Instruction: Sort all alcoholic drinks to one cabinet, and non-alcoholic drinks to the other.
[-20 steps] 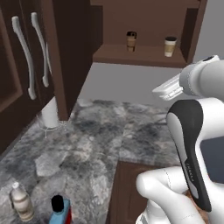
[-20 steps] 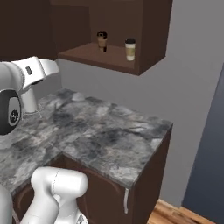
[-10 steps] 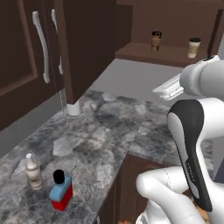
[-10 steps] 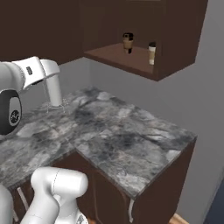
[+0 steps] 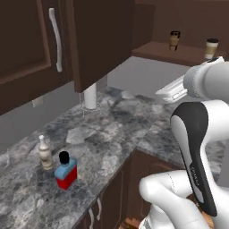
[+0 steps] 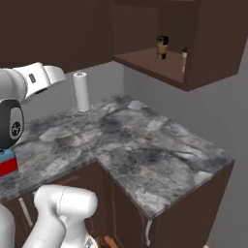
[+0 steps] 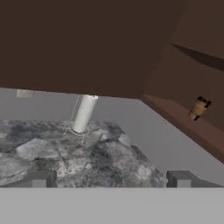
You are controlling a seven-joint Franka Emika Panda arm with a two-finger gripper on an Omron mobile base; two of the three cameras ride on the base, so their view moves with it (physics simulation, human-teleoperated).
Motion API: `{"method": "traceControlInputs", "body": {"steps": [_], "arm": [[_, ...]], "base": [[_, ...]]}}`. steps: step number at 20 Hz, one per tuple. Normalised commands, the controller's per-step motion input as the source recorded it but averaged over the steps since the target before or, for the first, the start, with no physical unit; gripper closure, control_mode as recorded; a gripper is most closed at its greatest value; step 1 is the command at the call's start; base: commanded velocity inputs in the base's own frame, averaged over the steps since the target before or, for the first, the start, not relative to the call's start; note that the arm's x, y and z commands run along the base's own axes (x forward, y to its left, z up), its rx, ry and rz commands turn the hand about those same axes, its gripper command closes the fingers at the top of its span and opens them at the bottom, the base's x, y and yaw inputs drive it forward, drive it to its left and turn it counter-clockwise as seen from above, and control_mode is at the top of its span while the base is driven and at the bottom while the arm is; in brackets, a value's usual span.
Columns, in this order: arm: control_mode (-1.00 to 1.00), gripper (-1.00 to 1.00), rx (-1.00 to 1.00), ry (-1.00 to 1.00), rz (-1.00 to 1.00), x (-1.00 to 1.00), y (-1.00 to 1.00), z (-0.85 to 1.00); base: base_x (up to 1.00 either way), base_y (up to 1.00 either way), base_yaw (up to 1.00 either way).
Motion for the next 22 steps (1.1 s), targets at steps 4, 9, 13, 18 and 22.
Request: {"method": "traceControlInputs", "body": {"steps": [4,9,13,18,22], "arm": [[1.0,-1.0,0.0,0.0,0.0,0.0,0.0,0.0],[1.0,-1.0,0.0,0.0,0.0,0.0,0.0,0.0],[1.0,-1.0,0.0,0.0,0.0,0.0,0.0,0.0],[1.0,-1.0,0.0,0.0,0.0,0.0,0.0,0.0],[1.0,-1.0,0.0,0.0,0.0,0.0,0.0,0.0]], "base": [[-0.47,-0.05,0.28],[-0.22,0.08,0.32],[0.0,0.24,0.42],[-0.08,0.23,0.39],[-0.09,0.21,0.37]]}}
